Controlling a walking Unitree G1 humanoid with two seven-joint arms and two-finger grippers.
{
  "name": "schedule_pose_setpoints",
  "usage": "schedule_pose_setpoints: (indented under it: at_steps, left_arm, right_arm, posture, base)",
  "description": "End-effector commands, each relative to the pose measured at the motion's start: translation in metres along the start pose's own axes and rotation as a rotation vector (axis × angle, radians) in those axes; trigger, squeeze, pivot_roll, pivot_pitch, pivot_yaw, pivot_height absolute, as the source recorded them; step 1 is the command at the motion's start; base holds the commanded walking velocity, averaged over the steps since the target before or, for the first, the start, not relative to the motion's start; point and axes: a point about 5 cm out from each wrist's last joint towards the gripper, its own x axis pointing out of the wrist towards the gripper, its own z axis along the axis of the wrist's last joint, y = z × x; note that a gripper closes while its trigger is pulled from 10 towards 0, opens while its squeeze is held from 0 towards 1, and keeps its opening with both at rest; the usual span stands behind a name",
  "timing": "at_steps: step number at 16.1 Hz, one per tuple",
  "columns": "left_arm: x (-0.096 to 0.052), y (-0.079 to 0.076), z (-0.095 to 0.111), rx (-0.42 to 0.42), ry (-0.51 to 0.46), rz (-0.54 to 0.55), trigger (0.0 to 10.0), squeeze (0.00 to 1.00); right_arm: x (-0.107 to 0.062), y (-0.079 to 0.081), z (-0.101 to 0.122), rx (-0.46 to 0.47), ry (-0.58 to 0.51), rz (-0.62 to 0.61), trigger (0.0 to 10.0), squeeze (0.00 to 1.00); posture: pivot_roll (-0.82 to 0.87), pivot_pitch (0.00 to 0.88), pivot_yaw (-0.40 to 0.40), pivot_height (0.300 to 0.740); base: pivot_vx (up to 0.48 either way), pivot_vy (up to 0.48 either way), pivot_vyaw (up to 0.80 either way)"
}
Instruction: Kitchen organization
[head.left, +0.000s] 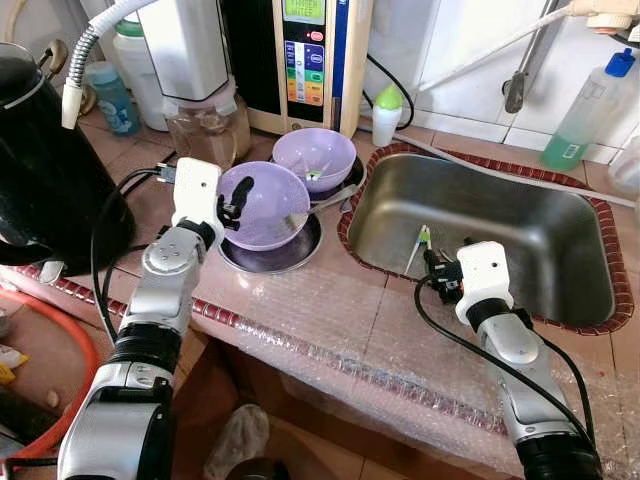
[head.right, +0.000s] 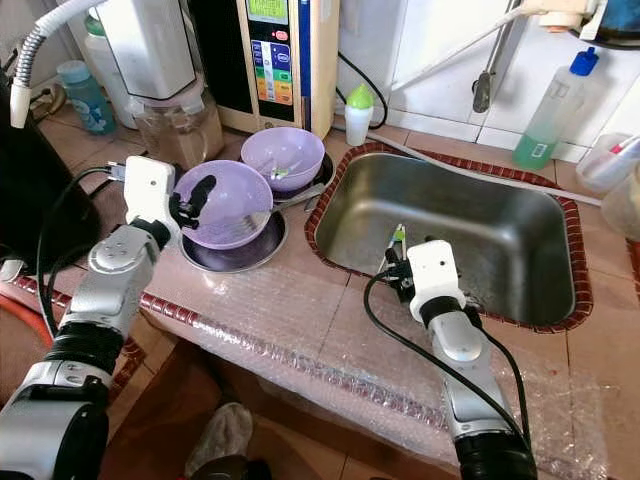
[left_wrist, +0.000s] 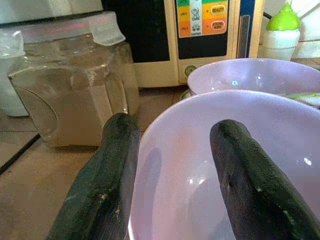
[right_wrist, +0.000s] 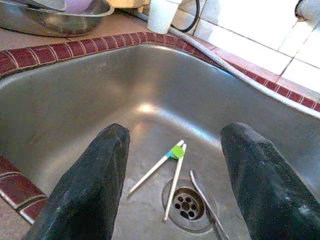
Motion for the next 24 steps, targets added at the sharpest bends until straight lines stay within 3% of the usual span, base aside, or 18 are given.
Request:
schedule_pose_setpoints:
  at_steps: [1,11,15,18,23,24]
  left_arm:
    - [0.004,0.004,0.009,0.006,-0.014,0.008,10.0,0.00]
    - [0.008,0.018,0.042,0.122,-0.067,0.049,10.0,0.00]
    - [0.009,0.016,0.064,0.181,-0.156,0.056,10.0,0.00]
    - [0.010,0.002,0.077,0.210,-0.196,0.000,10.0,0.00]
    - [0.015,-0.046,0.072,0.187,-0.123,-0.240,10.0,0.00]
    - [0.016,-0.053,0.065,0.164,-0.082,-0.288,10.0,0.19]
  right_arm:
    - [0.001,-0.002,0.004,0.003,-0.017,-0.008,10.0,0.00]
    - [0.003,-0.001,0.003,0.012,-0.023,-0.002,10.0,0.00]
    - [0.003,0.000,0.004,0.015,-0.031,-0.003,10.0,0.00]
    - [0.005,0.000,0.006,0.017,-0.039,-0.005,10.0,0.00]
    - [0.005,0.002,0.006,0.020,-0.040,-0.003,10.0,0.00]
    - [0.004,0.003,0.006,0.020,-0.042,-0.003,10.0,0.00]
  posture:
    - [-0.07,0.000,0.037,0.740]
    - [-0.06,0.000,0.038,0.740]
    - [-0.06,0.000,0.038,0.740]
    - [-0.05,0.000,0.040,0.740]
    - [-0.05,0.000,0.050,0.740]
    - [-0.06,0.000,0.055,0.740]
  base:
    - [0.000,0.000,0.00]
    - [0.000,0.000,0.00]
    - [0.000,0.000,0.00]
    - [0.000,0.000,0.00]
    - [0.000,0.000,0.00]
    - [0.000,0.000,0.00]
